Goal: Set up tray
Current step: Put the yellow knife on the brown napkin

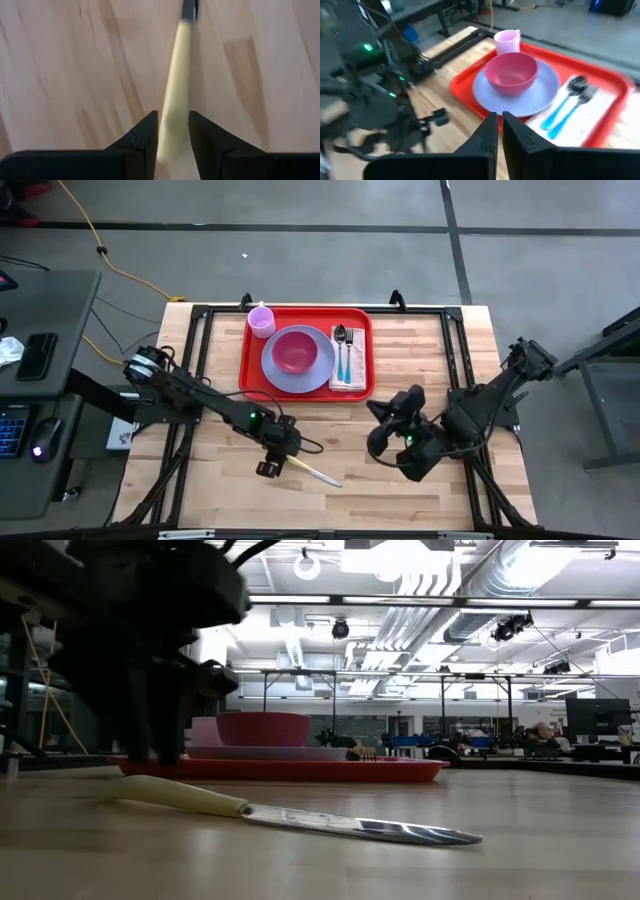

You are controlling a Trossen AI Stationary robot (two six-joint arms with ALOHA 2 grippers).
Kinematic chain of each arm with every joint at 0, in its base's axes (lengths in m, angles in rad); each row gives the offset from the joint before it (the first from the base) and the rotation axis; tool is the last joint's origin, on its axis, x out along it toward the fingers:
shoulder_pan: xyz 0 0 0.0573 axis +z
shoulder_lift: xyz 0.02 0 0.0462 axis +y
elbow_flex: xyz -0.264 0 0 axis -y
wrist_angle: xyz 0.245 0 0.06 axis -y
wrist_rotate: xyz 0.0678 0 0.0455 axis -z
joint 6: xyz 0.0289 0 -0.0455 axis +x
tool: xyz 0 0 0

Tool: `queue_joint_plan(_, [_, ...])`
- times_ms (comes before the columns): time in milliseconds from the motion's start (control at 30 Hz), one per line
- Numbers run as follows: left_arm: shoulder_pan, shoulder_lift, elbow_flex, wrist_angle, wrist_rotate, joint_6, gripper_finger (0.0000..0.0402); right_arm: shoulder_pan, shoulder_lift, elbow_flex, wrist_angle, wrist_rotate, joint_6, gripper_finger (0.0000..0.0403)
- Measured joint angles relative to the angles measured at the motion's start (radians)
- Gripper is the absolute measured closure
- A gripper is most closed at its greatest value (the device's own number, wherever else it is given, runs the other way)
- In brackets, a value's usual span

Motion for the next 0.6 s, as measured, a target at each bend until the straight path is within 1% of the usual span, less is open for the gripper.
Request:
queue_joint_plan(167, [0.0,0.054,0.057,0.0,-0.009,0.027,0.0263,0.01,0.0,0.0,-0.101,0.009,-0.003,0.0402])
queue_joint_plan(233, [0.002,0.068,0.071,-0.024,-0.011,0.031,0.0263,0.01,0.0,0.0,-0.123,0.003,0.006,0.0402])
queue_joint_plan(300, [0.007,0.095,0.093,-0.006,0.004,0.033,0.0263,0.01,0.0,0.0,-0.153,-0.007,0.016,0.0402])
queue_joint_plan(367, [0.017,0.099,0.099,-0.049,0.017,0.033,0.0263,0.01,0.0,-0.001,-0.158,-0.008,0.018,0.0402])
queue_joint_plan(467, [0.027,0.126,0.117,-0.031,0.029,0.032,0.0263,0.01,0.0,-0.001,-0.163,-0.009,0.018,0.0402])
queue_joint_plan(500, [0.029,0.122,0.114,-0.055,0.038,0.032,0.0263,0.01,0.0,-0.001,-0.165,-0.011,0.018,0.0402])
queue_joint_plan(600, [0.034,0.143,0.116,-0.041,0.073,0.03,0.0263,0.01,0.0,-0.001,-0.169,-0.012,0.018,0.0402])
